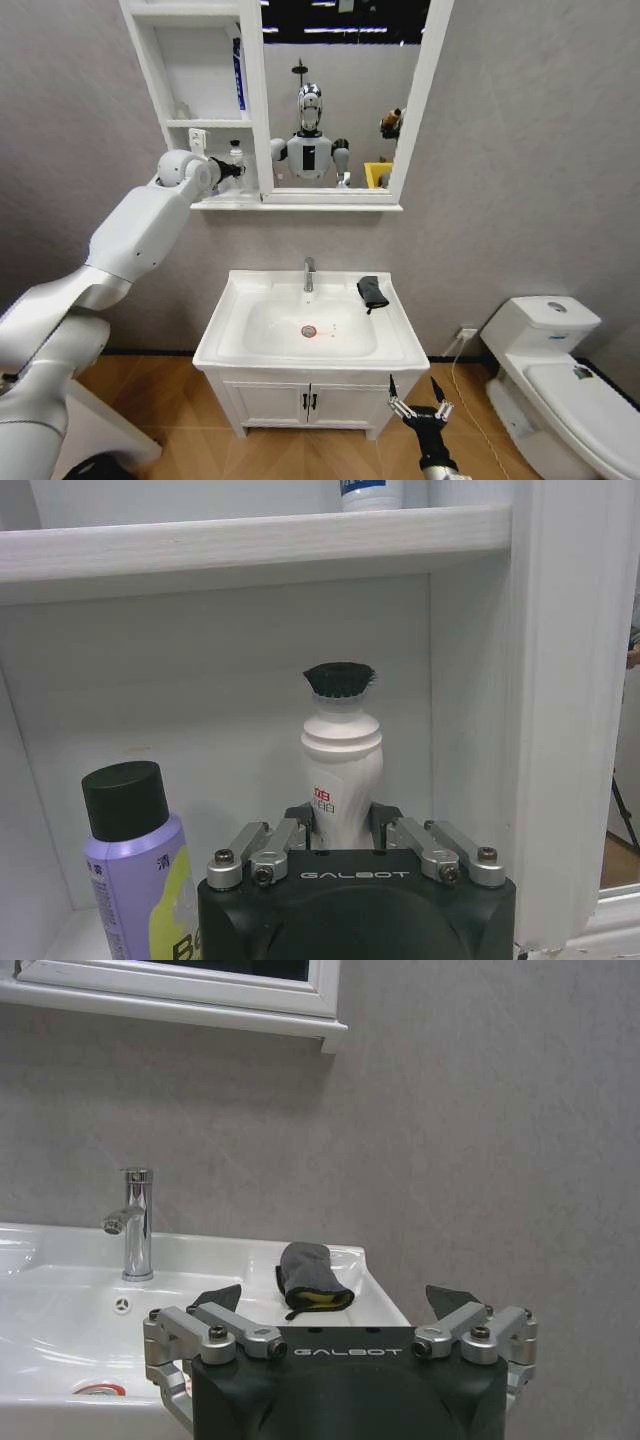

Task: Move facial cleanser and shampoo from washbasin to cabinet, then wipe washbasin with towel.

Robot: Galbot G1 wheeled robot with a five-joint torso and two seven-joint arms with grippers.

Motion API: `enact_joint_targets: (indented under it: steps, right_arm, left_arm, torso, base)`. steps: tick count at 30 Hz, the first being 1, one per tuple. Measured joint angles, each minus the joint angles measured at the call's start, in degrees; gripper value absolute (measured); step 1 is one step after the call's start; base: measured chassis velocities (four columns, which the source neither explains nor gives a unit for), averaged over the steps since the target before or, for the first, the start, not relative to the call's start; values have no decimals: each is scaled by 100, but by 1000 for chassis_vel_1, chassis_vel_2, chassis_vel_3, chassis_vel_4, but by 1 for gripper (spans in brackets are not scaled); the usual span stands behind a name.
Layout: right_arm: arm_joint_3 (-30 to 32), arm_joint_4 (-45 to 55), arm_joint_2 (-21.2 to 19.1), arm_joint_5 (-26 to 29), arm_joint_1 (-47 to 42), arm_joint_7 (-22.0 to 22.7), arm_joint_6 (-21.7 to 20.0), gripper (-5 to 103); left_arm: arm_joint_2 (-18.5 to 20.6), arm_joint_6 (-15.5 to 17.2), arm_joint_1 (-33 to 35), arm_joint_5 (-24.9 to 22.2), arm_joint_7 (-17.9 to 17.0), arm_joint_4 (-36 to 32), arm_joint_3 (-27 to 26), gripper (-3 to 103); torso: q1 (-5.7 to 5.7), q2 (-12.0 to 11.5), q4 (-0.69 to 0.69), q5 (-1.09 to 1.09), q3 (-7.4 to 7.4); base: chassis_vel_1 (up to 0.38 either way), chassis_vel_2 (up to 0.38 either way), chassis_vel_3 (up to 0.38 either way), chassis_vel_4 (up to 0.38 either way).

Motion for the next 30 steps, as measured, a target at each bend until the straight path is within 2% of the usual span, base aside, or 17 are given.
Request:
enact_joint_targets:
  steps: [3,4,8,9,10,11,16,17,19,20,22,24,25,26,27,28,30]
  right_arm:
    - [2,8,3,0,-10,0,10,100]
    - [26,12,4,0,-13,0,22,100]
    - [84,40,-3,23,-25,0,41,100]
    - [119,50,-10,51,-31,0,53,100]
    - [152,50,-13,71,-34,4,73,100]
    - [152,50,-13,71,-34,4,73,100]
    - [172,34,-6,94,-57,11,112,100]
    - [172,34,-6,94,-57,11,112,100]
    - [172,30,-4,100,-52,13,118,100]
    - [172,30,-4,100,-52,13,118,100]
    - [171,30,-5,109,-40,14,118,100]
    - [171,29,-19,131,-18,17,117,100]
    - [171,29,-19,131,-18,17,117,100]
    - [171,26,-24,135,-9,19,117,100]
    - [168,5,-54,148,36,28,97,100]
    - [168,5,-54,148,36,28,97,100]
    - [150,3,-68,179,145,45,52,100]
  left_arm:
    - [-31,-16,18,38,50,47,-44,30]
    - [-38,-19,26,80,104,61,-54,38]
    - [-40,-20,71,125,156,58,-57,34]
    - [-43,-30,109,148,157,43,-58,29]
    - [-52,-31,159,180,158,37,-50,40]
    - [-52,-31,159,180,158,37,-50,40]
    - [-37,-76,244,203,135,-31,-47,61]
    - [-37,-76,244,203,135,-31,-47,61]
    - [103,-119,386,209,101,-265,-39,72]
    - [103,-119,386,209,101,-265,-39,72]
    - [249,-142,554,210,27,-514,-73,77]
    - [556,-269,879,161,-22,-1066,-216,88]
    - [556,-269,879,161,-22,-1066,-216,88]
    - [601,-310,927,150,-22,-1145,-236,93]
    - [957,-615,1295,93,27,-1733,-422,98]
    - [957,-615,1295,93,27,-1733,-422,98]
    - [1451,-952,2043,-29,-70,-2623,-879,100]
  torso:
    - [0,0,-1,0,0]
    - [0,1,-1,1,0]
    - [0,1,0,1,0]
    - [0,1,0,0,0]
    - [-1,1,-1,0,0]
    - [-1,1,-1,0,0]
    - [0,1,-3,1,0]
    - [0,1,-3,1,0]
    - [0,1,-2,2,0]
    - [0,1,-2,2,0]
    - [0,1,-2,0,0]
    - [0,1,-2,0,0]
    - [0,1,-2,0,0]
    - [0,1,-2,0,0]
    - [0,1,1,-2,0]
    - [0,1,1,-2,0]
    - [-1,1,-1,2,-1]
  base:
    - [0,0,0,0]
    - [0,0,0,0]
    - [0,0,0,0]
    - [0,0,0,0]
    - [0,0,0,0]
    - [0,0,0,0]
    - [0,0,0,0]
    - [0,0,0,0]
    - [0,0,0,0]
    - [0,0,0,0]
    - [0,0,0,0]
    - [0,0,0,0]
    - [0,0,0,0]
    - [0,0,0,0]
    - [0,0,0,0]
    - [0,0,0,0]
    - [0,0,0,0]
